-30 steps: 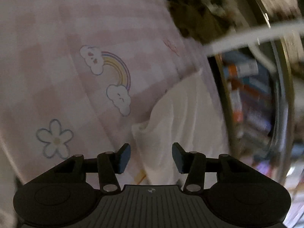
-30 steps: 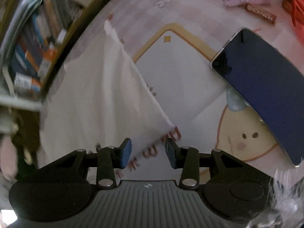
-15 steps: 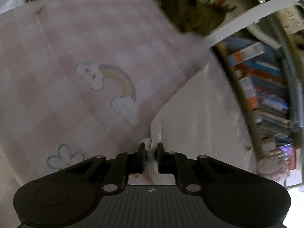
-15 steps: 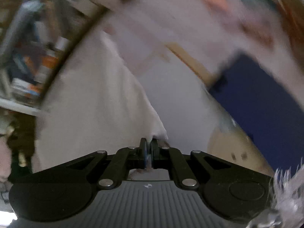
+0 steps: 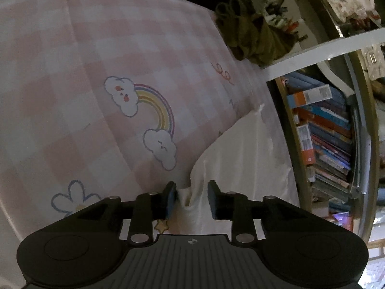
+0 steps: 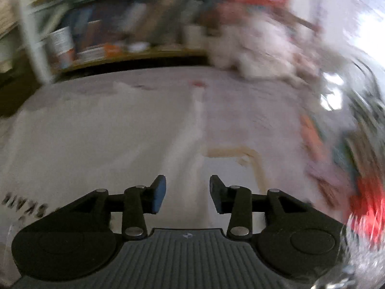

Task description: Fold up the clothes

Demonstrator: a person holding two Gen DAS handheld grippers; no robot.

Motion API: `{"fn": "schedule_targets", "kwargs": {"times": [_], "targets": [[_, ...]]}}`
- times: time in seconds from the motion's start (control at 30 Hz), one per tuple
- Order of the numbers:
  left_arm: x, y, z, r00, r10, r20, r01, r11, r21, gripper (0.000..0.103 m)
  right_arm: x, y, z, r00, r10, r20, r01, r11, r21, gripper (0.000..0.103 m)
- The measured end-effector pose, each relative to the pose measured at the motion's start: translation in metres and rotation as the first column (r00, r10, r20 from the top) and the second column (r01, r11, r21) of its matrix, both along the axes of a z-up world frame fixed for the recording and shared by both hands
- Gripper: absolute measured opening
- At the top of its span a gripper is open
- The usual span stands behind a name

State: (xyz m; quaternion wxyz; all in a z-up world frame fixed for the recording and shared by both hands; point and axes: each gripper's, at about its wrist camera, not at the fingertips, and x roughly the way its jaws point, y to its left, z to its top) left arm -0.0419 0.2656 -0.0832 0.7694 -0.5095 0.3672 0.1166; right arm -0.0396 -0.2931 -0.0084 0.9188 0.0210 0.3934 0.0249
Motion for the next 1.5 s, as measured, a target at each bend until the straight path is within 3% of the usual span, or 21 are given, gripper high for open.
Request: {"fn": "schedule_targets", "kwargs": {"times": [0.03,0.07,0.1,0.23,0.33,0.43,0.5,0.53,0.6,0.73,0.83,0.93,1.03,1.1,1.23,1.43,1.5], "targets": [[0.002,-0.001,0.001,1.000,-0.012,0.001,0.012,1.000,0.017,0.022,0.002,0.005,-0.003,1.000,0.028,-0.007,-0.028,1.000,0.003,0.038],[0.005,-0.004,0.004,0.999,-0.033,-0.023,0.034,0.998,0.053,0.009,0.004,0.011,-0.007,0.998,0.055,-0.015,-0.055,0.998,0.005,0.035],[0.007,-0.006,0.009,0.997,-0.056,-0.045,0.060,0.994,0.091,0.009,0.007,0.013,-0.012,0.997,0.070,-0.035,-0.070,0.998,0.007,0.033],[0.001,-0.027,0.050,0.986,-0.154,0.058,0.131,0.948,0.291,0.009,0.021,0.014,-0.026,0.991,0.077,-0.109,-0.073,0.997,0.036,0.033],[0.011,-0.019,0.027,0.986,-0.156,-0.062,0.167,0.952,0.256,0.010,0.027,0.010,-0.037,0.985,0.059,-0.164,-0.052,0.997,0.051,0.032],[0.013,-0.013,0.015,0.989,-0.129,-0.078,0.142,0.967,0.209,0.015,0.026,0.013,-0.041,0.983,0.071,-0.169,-0.065,0.997,0.040,0.032],[0.013,-0.012,0.015,0.989,-0.128,-0.072,0.140,0.970,0.197,0.026,0.024,0.015,-0.042,0.983,0.082,-0.164,-0.080,0.997,0.024,0.033],[0.013,-0.012,0.017,0.990,-0.129,-0.064,0.139,0.971,0.196,0.036,0.023,0.015,-0.042,0.983,0.089,-0.161,-0.088,0.996,0.017,0.034],[0.007,-0.015,0.023,0.990,-0.117,-0.074,0.132,0.961,0.243,0.047,0.024,0.018,-0.044,0.983,0.098,-0.156,-0.098,0.995,0.008,0.037],[-0.003,-0.024,0.040,0.988,-0.141,-0.066,0.155,0.925,0.348,0.049,0.024,0.020,-0.043,0.987,0.077,-0.140,-0.075,0.997,0.021,0.041],[-0.003,-0.034,0.056,0.981,-0.186,-0.055,0.190,0.867,0.461,0.050,0.022,0.024,-0.040,0.991,0.071,-0.116,-0.070,0.997,0.016,0.048],[-0.001,-0.045,0.071,0.970,-0.237,-0.050,0.223,0.790,0.571,0.066,0.022,0.031,-0.037,0.993,0.066,-0.103,-0.066,0.998,0.002,0.053],[0.006,-0.056,0.082,0.950,-0.311,-0.026,0.253,0.717,0.649,0.072,0.017,0.041,-0.033,0.995,0.049,-0.087,-0.050,0.999,-0.014,0.060],[0.016,-0.060,0.083,0.928,-0.373,-0.027,0.294,0.683,0.668,0.072,0.012,0.048,-0.030,0.997,0.026,-0.076,-0.028,0.999,-0.025,0.065],[0.031,-0.063,0.082,0.866,-0.497,-0.046,0.389,0.614,0.687,0.073,0.001,0.074,-0.027,0.998,-0.026,-0.065,0.023,0.999,-0.048,0.066],[0.049,-0.042,0.073,0.740,-0.666,-0.091,0.532,0.498,0.684,0.076,-0.017,0.132,-0.020,0.991,-0.118,-0.063,0.112,0.990,-0.084,0.068],[0.053,-0.032,0.069,0.715,-0.693,-0.096,0.557,0.480,0.678,0.076,-0.020,0.155,-0.015,0.992,-0.118,-0.049,0.114,0.990,-0.084,0.075]]}}
